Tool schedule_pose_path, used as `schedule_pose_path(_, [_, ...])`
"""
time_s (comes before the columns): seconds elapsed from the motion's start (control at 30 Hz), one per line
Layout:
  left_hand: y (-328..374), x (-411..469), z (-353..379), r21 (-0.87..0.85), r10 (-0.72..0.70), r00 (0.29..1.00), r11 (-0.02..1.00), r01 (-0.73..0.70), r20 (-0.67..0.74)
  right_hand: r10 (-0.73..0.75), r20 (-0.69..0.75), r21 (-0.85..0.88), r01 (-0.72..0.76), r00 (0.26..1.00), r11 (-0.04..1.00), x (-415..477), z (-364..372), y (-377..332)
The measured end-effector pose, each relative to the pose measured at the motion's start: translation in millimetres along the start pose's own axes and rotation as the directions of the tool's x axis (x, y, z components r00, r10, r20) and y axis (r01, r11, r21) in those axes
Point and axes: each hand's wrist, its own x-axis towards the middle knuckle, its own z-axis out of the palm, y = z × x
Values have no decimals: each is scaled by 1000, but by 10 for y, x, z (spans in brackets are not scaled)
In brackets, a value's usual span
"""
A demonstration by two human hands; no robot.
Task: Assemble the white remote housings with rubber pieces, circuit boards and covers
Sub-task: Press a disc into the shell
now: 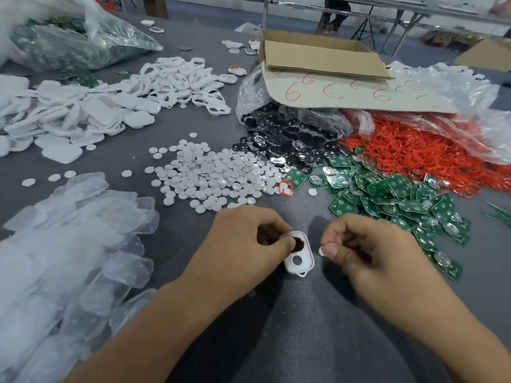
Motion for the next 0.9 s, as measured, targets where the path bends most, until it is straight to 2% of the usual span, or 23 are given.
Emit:
schedule_pose_path(0.07, [0,3,3,0,18,1000,1000,-18,-5,-7,9,61,7,1000,998,-19,103,-71])
schedule_pose_path(0.17, [-3,4,3,-16,30,1000,999,-30,5,-14,2,30,14,1000,999,-23,225,-114])
schedule_pose_path(0.37, [-1,5,5,-25,50,999,998,-50,-7,32,-16,-4,-33,999,999,27,258,-107])
schedule_pose_path(0.5, [3,6,1,-24,44,999,999,-44,5,113,-55,68,-109,992,992,45,254,-89])
schedule_pose_path(0.73, [10,-5,19,-20,8,1000,1000,-8,1,258,81,161,-268,963,950,141,224,-88])
schedule_pose_path(0.9, [13,-2,-19,4,-19,1000,1000,19,24,280,68,163,-287,958,944,138,266,-79])
